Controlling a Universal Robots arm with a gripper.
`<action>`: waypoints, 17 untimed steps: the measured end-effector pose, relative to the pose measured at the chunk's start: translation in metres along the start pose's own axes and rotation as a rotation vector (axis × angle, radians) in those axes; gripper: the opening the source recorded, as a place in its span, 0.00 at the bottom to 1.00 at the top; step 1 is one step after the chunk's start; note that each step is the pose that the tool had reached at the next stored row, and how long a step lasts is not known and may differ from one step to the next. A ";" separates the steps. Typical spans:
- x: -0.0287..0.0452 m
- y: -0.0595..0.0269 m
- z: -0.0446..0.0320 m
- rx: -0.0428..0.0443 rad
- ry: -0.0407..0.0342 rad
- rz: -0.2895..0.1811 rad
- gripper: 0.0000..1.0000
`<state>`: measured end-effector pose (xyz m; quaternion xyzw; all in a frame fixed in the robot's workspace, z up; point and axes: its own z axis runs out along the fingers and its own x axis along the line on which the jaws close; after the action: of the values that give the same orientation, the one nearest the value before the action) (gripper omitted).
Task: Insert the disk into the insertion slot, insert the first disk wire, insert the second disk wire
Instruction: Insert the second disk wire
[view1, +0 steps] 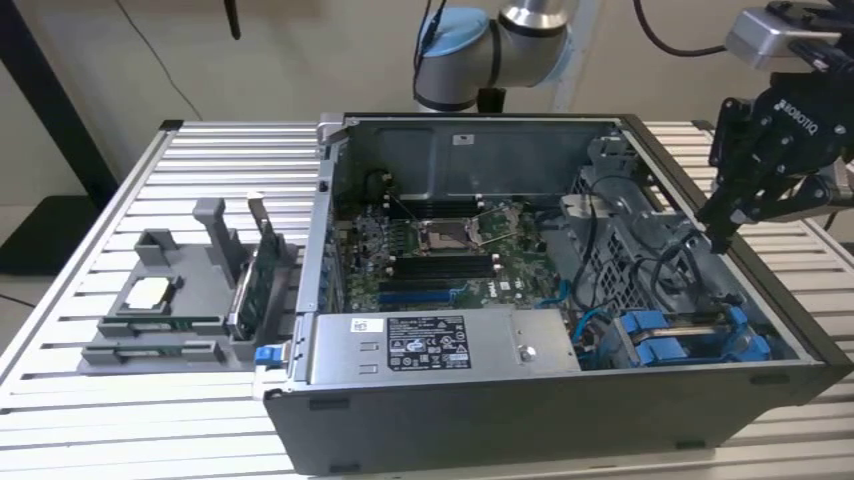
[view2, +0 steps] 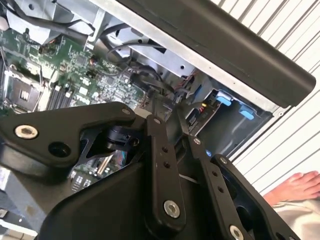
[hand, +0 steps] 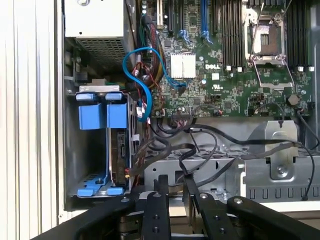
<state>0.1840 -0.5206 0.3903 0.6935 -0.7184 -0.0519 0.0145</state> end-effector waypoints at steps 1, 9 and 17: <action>0.0005 -0.0008 -0.0001 -0.0058 0.0002 0.000 0.27; 0.0026 -0.0023 -0.0003 -0.0143 0.0020 0.001 0.27; 0.0066 -0.0067 -0.0006 -0.0145 0.0024 0.001 0.27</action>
<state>0.1905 -0.5274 0.3898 0.6931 -0.7183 -0.0562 0.0205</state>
